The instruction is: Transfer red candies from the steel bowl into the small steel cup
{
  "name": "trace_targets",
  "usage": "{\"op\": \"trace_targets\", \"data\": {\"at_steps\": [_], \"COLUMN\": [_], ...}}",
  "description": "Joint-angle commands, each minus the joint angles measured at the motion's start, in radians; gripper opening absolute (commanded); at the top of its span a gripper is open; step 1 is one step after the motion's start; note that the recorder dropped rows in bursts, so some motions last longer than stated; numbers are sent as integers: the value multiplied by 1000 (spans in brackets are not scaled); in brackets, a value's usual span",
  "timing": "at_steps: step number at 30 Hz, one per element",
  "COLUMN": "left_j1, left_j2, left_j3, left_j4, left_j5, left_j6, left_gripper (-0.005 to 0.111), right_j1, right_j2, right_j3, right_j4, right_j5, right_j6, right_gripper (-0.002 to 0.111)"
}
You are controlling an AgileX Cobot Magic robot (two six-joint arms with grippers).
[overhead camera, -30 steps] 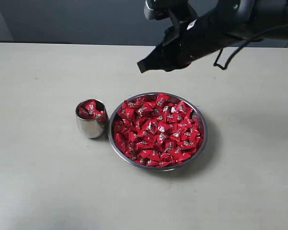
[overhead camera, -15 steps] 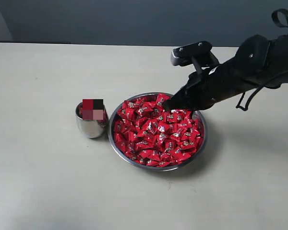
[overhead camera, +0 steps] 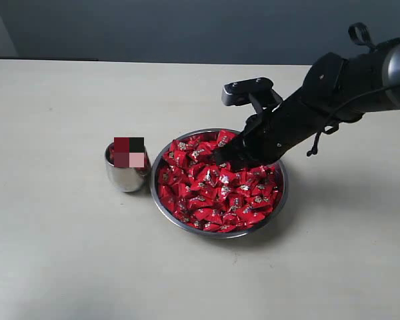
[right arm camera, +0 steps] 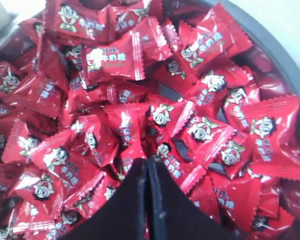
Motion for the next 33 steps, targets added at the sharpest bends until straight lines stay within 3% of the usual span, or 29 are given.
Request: {"op": "trace_targets", "data": {"at_steps": [1,5,11,13,33], "left_j1": [1,1,1,1,1], "left_j2": [-4,-4,-4,-4,-4], "left_j3": [4,4,4,4,4], "left_j4": [-2,-2,-2,-2,-2], "left_j5": [-2,-2,-2,-2,-2], "left_j6": [-1,-1,-1,-1,-1], "left_gripper": [0,0,0,0,0], "right_j1": [-2,-2,-2,-2,-4], "right_j2": [25,30,30,30,45], "right_j3": [-38,-50,-50,-50,-50], "right_j4": [9,7,-4,-4,0], "right_j5": [63,87,89,85,25], "right_j6": [-18,-18,-18,-18,-18], "right_gripper": [-1,1,34,40,40]}}
